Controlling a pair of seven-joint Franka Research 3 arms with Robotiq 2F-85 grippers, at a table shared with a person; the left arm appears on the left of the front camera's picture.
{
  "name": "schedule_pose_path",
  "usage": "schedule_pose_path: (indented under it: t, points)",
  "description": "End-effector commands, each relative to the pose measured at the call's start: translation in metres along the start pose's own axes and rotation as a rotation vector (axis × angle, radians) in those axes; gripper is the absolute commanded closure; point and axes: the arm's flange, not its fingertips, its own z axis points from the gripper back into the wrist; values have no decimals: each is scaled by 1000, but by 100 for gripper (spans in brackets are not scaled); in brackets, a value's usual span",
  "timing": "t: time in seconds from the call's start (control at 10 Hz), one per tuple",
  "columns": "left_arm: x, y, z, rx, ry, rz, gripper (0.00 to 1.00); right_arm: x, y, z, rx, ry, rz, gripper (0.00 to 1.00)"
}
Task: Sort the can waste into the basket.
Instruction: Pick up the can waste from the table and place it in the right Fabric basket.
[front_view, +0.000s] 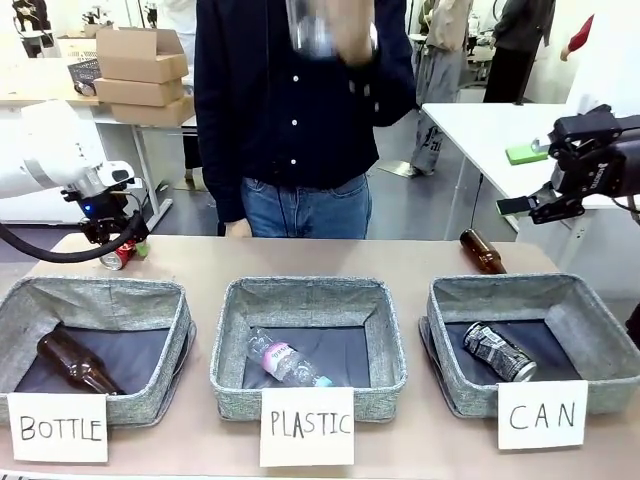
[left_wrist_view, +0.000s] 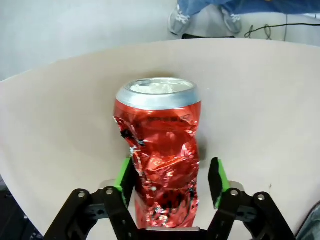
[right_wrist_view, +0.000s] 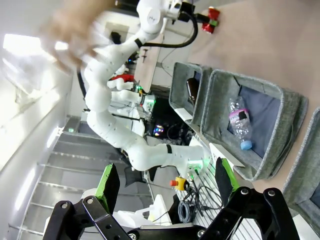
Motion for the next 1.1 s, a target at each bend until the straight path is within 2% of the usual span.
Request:
schedule_pose_path:
  t: [0.0,0.1,0.2,0.3,0.4,0.7,0.9,1.0]
  points:
    - [4,-4,1,30,20,15,100,1,1,1,-1,9,20,0]
    - [4,-4,1,35,15,14,100,1,1,1,-1,9,20,0]
    - [3,-5,2,32,7,11,87,1,1,1,-1,9,20,0]
    - [1,-6,4,33,-4,7,96,1,1,1,-1,9,20,0]
    - [2,-5,7,40,-18,34,100,1,1,1,-1,9,20,0]
    - [-16,-8,27,-3,-67,-6,100,1,1,1,-1,9,20,0]
    - [-56,-21,77,-114,-153,-91,100,1,1,1,-1,9,20,0]
    - [-90,-35,111,-168,-196,-198,100,1,1,1,-1,9,20,0]
